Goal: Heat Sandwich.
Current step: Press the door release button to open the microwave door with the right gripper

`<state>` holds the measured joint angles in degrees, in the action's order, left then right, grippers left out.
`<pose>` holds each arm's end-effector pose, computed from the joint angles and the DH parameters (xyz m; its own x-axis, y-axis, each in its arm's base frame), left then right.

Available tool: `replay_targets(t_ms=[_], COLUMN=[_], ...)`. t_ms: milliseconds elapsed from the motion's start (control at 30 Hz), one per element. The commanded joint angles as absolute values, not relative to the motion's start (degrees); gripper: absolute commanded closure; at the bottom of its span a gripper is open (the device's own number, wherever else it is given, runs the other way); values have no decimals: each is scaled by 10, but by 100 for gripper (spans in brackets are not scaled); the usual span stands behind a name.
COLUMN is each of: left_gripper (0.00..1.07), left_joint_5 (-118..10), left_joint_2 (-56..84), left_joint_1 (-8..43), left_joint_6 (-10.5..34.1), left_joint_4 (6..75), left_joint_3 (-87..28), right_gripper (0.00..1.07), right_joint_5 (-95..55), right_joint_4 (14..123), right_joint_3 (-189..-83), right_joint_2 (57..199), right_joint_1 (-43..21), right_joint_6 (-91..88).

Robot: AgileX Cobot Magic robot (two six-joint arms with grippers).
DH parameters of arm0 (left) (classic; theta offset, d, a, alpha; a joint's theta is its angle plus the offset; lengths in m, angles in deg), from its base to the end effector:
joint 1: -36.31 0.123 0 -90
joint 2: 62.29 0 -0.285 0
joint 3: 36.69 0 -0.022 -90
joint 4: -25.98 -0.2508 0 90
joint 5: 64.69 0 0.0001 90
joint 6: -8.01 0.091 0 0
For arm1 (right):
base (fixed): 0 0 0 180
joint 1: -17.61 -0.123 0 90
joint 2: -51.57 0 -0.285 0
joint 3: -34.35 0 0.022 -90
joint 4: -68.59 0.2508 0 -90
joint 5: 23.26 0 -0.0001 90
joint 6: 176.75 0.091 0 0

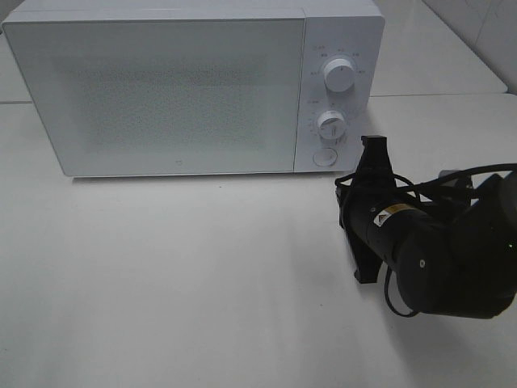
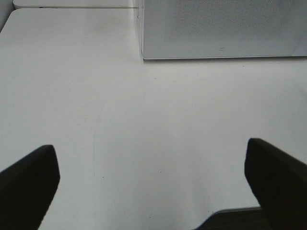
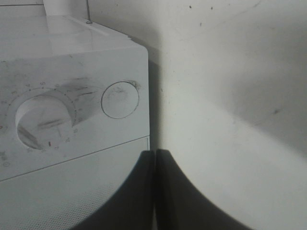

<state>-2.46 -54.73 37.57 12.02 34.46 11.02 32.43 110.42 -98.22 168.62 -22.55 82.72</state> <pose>-0.0085 -0.0121 0.2801 -0.4575 -0.0094 -0.8891 0.0945 0.9938 -0.0592 0.2506 0.1459 0.1065 -0.0596 0.9982 0.0095 0.3783 0.0138 0.9256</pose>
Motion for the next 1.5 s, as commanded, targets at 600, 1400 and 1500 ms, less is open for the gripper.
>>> replay_targets(t_ms=[600, 1400, 1500], left_gripper=[9, 9, 9], left_joint_5=[-31, -31, -31], left_joint_2=[-551, -551, -551], left_joint_1=[376, 376, 376], left_joint_6=[117, 117, 117], left_joint_4=[345, 346, 346], left_joint_3=[110, 110, 110], right_gripper=[107, 107, 107], right_joint_5=[298, 285, 294], right_joint_4=[1063, 1051, 1054], right_joint_3=[-1107, -1185, -1197], right_joint_2=[1754, 1818, 1827], right_joint_1=[-160, -139, -139], right_joint_6=[779, 772, 770])
